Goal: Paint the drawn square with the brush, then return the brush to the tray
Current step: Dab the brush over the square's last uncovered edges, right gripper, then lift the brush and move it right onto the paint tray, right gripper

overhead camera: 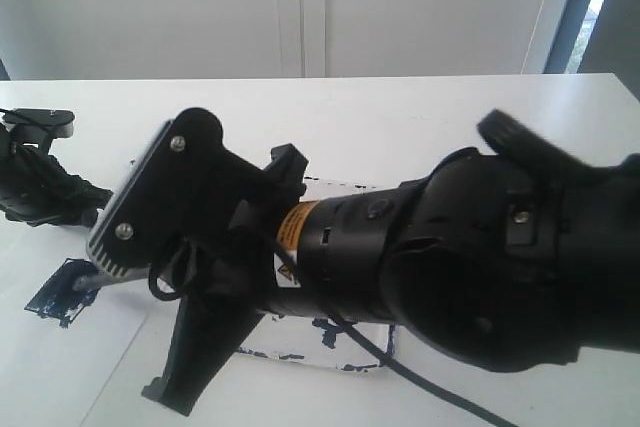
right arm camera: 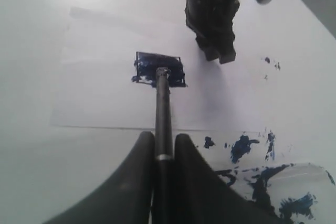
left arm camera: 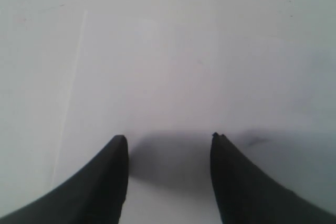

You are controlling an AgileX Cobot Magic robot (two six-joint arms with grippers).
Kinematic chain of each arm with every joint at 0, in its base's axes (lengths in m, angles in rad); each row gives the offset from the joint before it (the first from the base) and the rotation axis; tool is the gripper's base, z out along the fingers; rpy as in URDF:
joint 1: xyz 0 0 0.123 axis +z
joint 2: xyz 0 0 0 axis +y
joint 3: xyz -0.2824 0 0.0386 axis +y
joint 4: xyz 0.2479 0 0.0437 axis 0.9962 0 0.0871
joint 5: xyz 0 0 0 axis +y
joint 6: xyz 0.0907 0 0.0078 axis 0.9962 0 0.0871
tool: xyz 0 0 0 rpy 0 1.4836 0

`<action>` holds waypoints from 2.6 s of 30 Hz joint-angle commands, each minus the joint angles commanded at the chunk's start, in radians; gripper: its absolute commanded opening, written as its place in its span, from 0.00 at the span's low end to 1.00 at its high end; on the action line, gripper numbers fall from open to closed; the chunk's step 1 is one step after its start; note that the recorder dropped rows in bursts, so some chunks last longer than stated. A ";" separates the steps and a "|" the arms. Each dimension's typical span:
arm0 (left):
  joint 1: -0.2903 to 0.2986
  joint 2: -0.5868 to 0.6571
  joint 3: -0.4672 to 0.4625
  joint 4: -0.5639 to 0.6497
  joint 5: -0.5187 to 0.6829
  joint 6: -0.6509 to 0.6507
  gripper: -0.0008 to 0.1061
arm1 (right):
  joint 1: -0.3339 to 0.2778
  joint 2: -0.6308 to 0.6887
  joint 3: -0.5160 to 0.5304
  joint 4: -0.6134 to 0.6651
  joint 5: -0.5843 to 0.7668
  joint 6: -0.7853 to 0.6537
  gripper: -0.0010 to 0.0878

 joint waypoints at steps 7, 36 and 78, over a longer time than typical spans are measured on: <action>0.000 0.000 0.000 0.000 0.000 0.000 0.51 | 0.002 0.001 0.000 0.000 0.015 0.000 0.01; 0.000 0.000 0.000 0.000 0.005 0.000 0.51 | 0.053 0.004 -0.016 0.008 -0.059 0.005 0.01; 0.000 -0.319 -0.025 0.010 0.032 0.016 0.51 | -0.122 -0.386 -0.008 -0.372 0.542 0.318 0.01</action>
